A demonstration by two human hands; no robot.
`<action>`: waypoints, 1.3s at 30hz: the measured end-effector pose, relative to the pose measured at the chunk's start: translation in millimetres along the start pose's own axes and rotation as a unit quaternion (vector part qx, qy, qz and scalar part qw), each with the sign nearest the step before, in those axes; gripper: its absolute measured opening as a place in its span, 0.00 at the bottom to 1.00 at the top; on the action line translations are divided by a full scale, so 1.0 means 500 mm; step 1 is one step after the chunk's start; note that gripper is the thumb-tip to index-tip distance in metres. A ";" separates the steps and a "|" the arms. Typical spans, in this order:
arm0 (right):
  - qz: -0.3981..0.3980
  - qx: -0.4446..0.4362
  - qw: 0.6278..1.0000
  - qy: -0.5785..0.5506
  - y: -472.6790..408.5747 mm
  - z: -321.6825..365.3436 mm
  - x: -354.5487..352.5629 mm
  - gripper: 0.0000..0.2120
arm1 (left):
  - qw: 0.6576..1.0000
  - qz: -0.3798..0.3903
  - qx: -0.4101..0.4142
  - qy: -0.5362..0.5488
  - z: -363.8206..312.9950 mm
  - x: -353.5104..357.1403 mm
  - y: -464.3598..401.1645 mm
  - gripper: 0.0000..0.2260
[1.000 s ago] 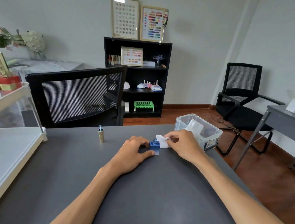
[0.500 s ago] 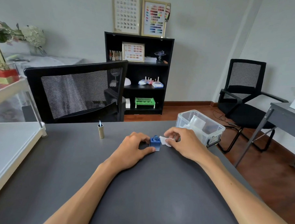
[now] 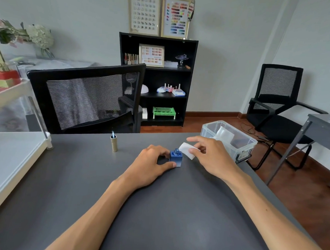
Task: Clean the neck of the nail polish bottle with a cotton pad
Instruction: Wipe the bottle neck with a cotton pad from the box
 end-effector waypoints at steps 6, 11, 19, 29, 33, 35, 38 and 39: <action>-0.036 -0.044 0.998 0.015 0.016 0.035 -0.014 0.08 | 1.000 0.002 0.000 0.008 0.001 0.001 0.001 0.13; 0.027 -0.063 0.998 0.001 0.016 0.049 -0.004 0.10 | 1.000 -0.002 0.004 0.011 0.002 0.001 0.002 0.12; 0.148 -0.071 0.985 -0.057 0.028 0.049 0.011 0.15 | 1.000 -0.001 0.006 0.008 0.001 0.000 0.002 0.12; 0.110 -0.061 0.983 -0.135 0.013 0.032 0.003 0.10 | 1.000 0.006 0.008 0.006 0.003 0.003 -0.001 0.13; 0.109 -0.068 0.986 -0.108 0.008 0.030 0.012 0.06 | 1.000 0.008 0.005 0.004 0.003 0.002 -0.002 0.13; 0.112 -0.074 0.985 -0.111 0.007 0.032 0.016 0.05 | 1.000 0.009 0.006 0.002 0.002 0.002 -0.002 0.12; 0.098 -0.078 0.984 -0.128 0.006 0.030 0.016 0.05 | 1.000 0.005 0.011 0.008 0.000 0.002 0.000 0.11; 0.096 -0.078 0.984 -0.128 0.006 0.031 0.017 0.07 | 1.000 0.003 0.012 0.010 -0.001 0.001 0.001 0.11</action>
Point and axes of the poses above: each hand's wrist, its own y-axis away from the middle knuckle, its own x-axis out of the palm, z = x × y, the point moved 7 cm from there along -y, towards the middle knuckle, and after that the axes turned 9 degrees about z, right-handed, at the moved point
